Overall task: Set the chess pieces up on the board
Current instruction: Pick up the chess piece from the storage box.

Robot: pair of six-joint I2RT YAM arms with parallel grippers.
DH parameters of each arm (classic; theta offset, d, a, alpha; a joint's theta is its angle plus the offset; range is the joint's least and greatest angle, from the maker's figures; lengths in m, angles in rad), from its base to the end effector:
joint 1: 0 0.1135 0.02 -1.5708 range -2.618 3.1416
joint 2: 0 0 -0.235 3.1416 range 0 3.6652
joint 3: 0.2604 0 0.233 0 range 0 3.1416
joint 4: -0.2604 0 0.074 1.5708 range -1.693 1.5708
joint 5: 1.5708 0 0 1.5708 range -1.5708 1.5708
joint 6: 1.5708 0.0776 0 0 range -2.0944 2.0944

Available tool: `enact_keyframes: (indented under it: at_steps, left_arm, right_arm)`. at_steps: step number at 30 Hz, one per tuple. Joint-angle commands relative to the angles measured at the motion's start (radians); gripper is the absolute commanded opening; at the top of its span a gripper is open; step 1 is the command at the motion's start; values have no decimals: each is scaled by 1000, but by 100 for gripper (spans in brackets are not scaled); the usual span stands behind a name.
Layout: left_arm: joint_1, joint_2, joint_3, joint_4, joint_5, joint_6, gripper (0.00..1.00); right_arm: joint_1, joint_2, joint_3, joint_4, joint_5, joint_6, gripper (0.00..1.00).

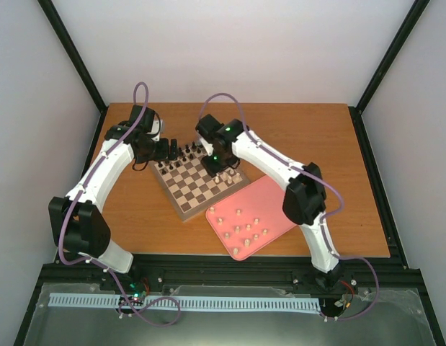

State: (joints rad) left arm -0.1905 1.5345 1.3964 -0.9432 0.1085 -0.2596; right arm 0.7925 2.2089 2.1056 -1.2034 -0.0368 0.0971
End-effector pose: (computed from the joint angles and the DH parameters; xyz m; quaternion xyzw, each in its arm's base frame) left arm 0.3065 -0.0677 0.2434 -0.0203 0.9686 -0.1053 0.2241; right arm 0.2996 0.3080 0.1924 -0.3400 0.9310 0.0731 0.1110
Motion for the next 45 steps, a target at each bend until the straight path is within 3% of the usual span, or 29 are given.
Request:
enact_keyframes:
  at_steps: [1,8,15,30,45]
  left_arm:
    - [6,2,40,-7,0,5,100]
    - [6,10,52,-13,4,2,100]
    - [6,15,52,-14,12,0,100]
    - [6,13,38,-9,12,0,100]
    - [6,15,39,-7,21,-1,100]
  right_arm:
    - [7,-145,-55,-48,23,15,57]
    - [3,-336,-413,47,27,89,56]
    - [1,-385,-629,134,-26,117,55]
    - [2,-328,-754,230,-104,104,52]
    - [2,-278,-769,263,-92,109,39]
